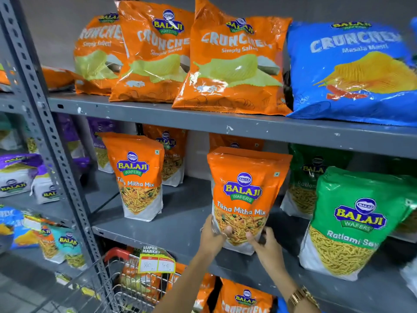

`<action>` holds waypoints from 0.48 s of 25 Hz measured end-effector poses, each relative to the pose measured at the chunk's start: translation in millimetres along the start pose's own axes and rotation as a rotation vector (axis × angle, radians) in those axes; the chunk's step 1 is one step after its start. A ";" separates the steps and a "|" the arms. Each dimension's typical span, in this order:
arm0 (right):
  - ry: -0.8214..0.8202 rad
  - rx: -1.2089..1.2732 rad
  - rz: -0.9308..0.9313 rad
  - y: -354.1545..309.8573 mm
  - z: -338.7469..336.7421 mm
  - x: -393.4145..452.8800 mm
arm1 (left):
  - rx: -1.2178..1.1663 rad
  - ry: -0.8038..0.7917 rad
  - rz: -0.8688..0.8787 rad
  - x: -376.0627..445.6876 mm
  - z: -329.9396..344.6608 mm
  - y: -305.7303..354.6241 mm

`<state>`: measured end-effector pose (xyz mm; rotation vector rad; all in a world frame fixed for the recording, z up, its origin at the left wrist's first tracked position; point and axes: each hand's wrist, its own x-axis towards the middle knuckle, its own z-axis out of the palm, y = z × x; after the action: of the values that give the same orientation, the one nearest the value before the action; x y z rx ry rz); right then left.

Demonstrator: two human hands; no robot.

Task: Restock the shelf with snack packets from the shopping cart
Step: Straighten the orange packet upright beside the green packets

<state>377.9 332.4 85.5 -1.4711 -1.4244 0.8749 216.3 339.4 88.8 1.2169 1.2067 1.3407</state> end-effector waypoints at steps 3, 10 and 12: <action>-0.022 -0.005 -0.003 -6.2 18.5 6.5 | 0.050 0.038 -0.051 6.6 -17.8 -1.4; -0.016 -0.051 0.012 -10.8 42.0 14.2 | 0.107 0.086 -0.111 13.5 -38.5 -4.1; -0.015 -0.039 0.013 -12.1 40.1 10.8 | 0.089 0.098 -0.148 8.9 -34.2 0.5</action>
<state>337.3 347.3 83.3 -1.5065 -1.4518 0.8723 181.5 345.6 89.1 1.1105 1.4110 1.2604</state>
